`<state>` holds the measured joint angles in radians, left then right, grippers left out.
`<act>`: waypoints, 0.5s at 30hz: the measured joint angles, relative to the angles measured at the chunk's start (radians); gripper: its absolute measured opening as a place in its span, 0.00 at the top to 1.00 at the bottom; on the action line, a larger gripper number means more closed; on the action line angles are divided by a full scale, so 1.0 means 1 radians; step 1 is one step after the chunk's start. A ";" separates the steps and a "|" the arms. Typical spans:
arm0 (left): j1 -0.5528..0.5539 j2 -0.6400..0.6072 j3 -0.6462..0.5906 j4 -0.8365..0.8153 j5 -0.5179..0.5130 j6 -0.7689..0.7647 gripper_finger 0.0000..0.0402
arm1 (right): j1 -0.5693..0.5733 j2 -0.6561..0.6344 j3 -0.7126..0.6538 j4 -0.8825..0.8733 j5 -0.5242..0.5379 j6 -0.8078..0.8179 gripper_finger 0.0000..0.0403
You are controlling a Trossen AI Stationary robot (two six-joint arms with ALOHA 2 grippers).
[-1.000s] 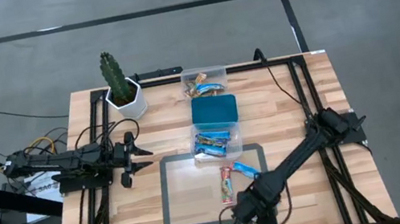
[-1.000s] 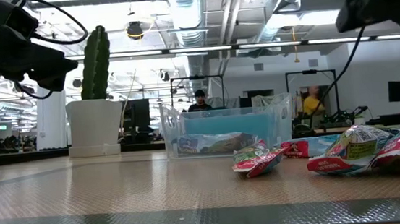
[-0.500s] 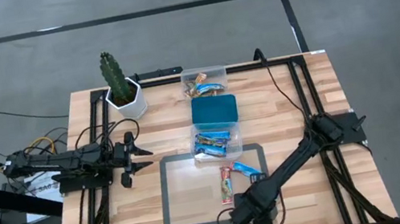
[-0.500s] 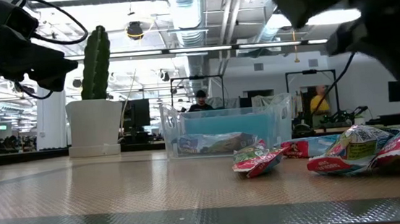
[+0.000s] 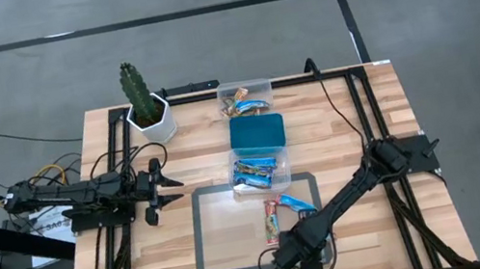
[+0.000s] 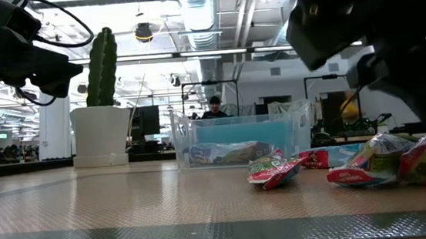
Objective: Pick and place Granola Bars by type
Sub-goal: Put the red granola bar into the blue bin
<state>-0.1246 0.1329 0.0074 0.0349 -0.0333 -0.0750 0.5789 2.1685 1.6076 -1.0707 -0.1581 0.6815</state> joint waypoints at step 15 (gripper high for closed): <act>0.000 0.000 0.000 0.000 0.000 0.000 0.64 | -0.012 -0.006 -0.043 0.048 0.004 0.027 0.90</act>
<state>-0.1246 0.1329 0.0072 0.0349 -0.0334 -0.0750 0.5667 2.1625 1.5642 -1.0229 -0.1538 0.7082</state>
